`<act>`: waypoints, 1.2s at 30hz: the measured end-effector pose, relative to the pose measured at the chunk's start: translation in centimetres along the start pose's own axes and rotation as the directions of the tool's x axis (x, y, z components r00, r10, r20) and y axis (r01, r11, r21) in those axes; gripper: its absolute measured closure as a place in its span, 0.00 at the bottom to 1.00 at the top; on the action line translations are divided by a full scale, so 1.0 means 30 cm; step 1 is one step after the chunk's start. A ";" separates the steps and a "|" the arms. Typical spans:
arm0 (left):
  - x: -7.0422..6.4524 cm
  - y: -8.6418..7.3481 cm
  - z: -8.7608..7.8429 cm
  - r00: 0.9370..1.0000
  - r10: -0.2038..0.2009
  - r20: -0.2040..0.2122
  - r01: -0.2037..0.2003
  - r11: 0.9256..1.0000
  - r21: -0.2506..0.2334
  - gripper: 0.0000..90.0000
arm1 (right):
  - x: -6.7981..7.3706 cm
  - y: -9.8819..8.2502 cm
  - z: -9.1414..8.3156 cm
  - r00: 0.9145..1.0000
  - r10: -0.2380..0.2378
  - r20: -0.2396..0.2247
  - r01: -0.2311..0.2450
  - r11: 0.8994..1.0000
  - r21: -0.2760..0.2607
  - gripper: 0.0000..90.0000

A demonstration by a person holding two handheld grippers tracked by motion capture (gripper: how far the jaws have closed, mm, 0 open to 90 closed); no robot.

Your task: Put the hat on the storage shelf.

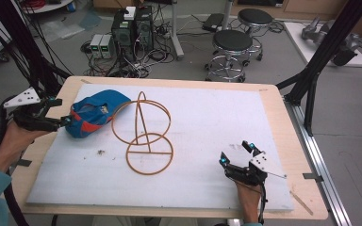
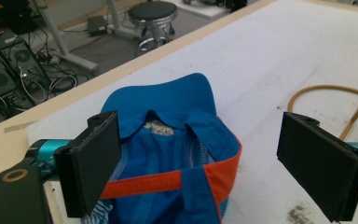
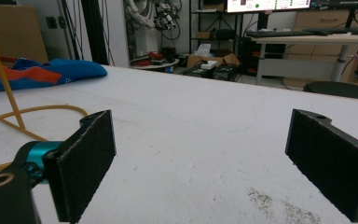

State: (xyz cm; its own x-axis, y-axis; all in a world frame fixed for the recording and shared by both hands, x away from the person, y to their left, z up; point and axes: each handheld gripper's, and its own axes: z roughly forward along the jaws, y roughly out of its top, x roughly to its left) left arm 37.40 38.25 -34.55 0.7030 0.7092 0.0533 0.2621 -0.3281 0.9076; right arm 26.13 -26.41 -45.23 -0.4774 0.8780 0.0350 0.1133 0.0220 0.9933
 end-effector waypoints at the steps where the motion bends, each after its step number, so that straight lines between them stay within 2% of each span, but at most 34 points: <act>1: 0.008 0.006 0.006 1.000 0.001 0.003 -0.001 1.000 0.008 0.15 | 0.000 0.000 0.000 1.000 0.000 0.000 0.000 1.000 0.000 0.08; 7: 0.040 0.011 0.044 0.999 -0.025 0.022 0.024 0.999 0.041 0.15 | 0.001 0.000 0.000 1.000 0.000 0.002 0.000 1.000 0.004 0.08; 11: 0.063 -0.011 0.080 0.997 -0.032 0.063 0.027 0.997 0.078 0.16 | 0.001 0.000 0.000 1.000 0.002 0.002 -0.002 1.000 0.004 0.08; 13: 0.077 -0.028 0.105 0.996 -0.020 0.092 0.011 0.995 0.098 0.15 | 0.001 0.000 0.000 1.000 -0.003 0.002 0.003 1.000 0.002 0.08; 19: 0.077 -0.044 0.150 0.994 -0.013 0.109 -0.002 0.990 0.140 0.16 | 0.001 0.000 0.001 1.000 -0.005 0.005 0.005 1.000 0.003 0.08; 26: 0.072 -0.067 0.198 0.991 -0.002 0.135 -0.027 0.976 0.215 0.15 | 0.002 0.000 0.001 1.000 -0.006 0.005 0.006 1.000 0.001 0.08; 36: 0.072 -0.105 0.208 0.995 0.000 0.098 -0.028 0.957 0.289 0.15 | 0.004 0.000 -0.001 1.000 -0.007 0.005 0.007 1.000 -0.001 0.08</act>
State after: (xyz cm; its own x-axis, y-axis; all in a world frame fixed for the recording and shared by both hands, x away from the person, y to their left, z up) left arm 42.22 36.94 -39.90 0.7646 0.6443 0.0118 0.4220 -0.5145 0.7465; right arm 26.05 -26.33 -45.23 -0.4735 0.8804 0.0277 0.1096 0.0277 0.9936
